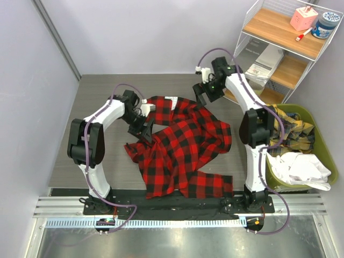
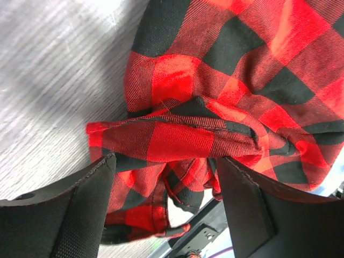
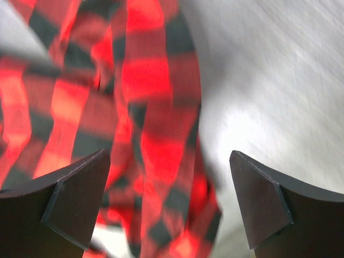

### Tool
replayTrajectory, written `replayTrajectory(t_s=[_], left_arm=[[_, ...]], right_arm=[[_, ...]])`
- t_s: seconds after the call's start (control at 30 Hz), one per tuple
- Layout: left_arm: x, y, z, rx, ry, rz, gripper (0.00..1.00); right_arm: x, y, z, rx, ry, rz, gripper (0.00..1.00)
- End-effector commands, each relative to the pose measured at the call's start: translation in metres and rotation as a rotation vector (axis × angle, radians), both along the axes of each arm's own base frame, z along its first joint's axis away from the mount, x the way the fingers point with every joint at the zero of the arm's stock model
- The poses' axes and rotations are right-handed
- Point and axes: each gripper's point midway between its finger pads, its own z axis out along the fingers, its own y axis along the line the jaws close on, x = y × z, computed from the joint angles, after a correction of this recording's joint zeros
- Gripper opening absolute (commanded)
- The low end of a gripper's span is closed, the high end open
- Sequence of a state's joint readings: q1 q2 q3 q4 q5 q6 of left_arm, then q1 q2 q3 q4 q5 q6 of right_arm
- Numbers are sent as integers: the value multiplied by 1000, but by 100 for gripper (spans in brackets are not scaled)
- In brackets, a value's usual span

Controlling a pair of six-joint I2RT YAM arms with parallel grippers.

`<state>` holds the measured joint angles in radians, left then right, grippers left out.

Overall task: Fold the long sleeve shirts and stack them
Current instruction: Flatten the shirt out

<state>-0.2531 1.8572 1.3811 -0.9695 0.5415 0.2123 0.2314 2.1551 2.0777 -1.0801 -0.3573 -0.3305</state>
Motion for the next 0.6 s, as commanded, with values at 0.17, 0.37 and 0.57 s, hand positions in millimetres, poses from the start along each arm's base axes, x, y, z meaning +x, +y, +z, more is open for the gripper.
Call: replayTrajectory(t_s=[0.17,0.37,0.57], left_arm=[[7,21,4,-46,-15,64,73],[77,61,43,-74,-219,226,80],[149,51,48,-86,-317,298,85]], right_arm=[[71,54,-11,94,-146,19,100],[82,67,-37,52,-186,61,100],[102,66,-51,35,-243,29,100]])
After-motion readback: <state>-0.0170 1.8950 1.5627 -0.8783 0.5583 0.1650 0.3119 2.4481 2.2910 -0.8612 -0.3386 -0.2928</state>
